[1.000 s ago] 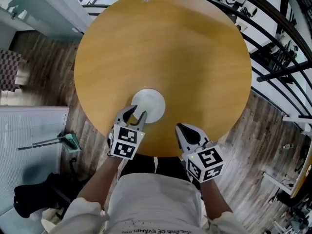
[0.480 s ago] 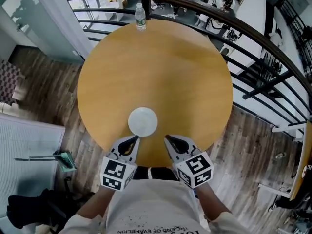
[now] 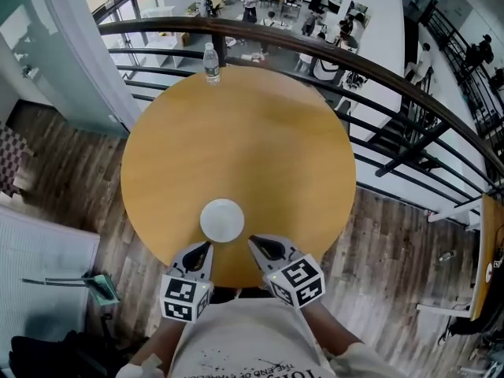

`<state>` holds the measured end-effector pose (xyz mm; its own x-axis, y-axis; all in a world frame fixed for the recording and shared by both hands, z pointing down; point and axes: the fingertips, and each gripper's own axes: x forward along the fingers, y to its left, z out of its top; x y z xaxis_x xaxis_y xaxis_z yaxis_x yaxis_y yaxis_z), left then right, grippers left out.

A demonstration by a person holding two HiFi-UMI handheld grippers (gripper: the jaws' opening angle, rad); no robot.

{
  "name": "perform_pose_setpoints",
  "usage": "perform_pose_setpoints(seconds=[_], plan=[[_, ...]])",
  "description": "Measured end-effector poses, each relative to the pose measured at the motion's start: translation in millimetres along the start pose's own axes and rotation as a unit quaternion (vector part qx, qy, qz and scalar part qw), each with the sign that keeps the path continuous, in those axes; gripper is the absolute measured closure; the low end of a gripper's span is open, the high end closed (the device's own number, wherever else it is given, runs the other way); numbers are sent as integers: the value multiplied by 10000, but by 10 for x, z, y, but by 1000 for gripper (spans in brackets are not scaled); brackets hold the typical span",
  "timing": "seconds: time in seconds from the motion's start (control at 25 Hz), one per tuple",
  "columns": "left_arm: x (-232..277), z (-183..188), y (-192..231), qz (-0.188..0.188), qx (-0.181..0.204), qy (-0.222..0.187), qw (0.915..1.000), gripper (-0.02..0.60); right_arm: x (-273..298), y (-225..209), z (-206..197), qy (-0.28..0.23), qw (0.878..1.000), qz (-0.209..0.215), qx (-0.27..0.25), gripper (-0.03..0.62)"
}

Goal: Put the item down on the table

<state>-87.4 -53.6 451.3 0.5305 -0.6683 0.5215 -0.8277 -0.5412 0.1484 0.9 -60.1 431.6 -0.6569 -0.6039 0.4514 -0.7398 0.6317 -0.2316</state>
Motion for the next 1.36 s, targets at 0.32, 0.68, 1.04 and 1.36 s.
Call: perform_pose_setpoints(seconds=[0.32,0.68,1.04,1.36], plan=[[-79,94,190,223,106,-37,9997,558,14,-22,139,-139,9999,-20,64,569],[-61,150,193,288,126,-89,9995,558,21,-25,204,-147,9999,-2,-27,569],[-21,115,186,233,145,-41,9996,558,-19,-85,150,-108,9999,-91,2,569],[-111,39,202,295,172,60,9994,558,-47,-23,131,-87,9999,-90,-5,569]])
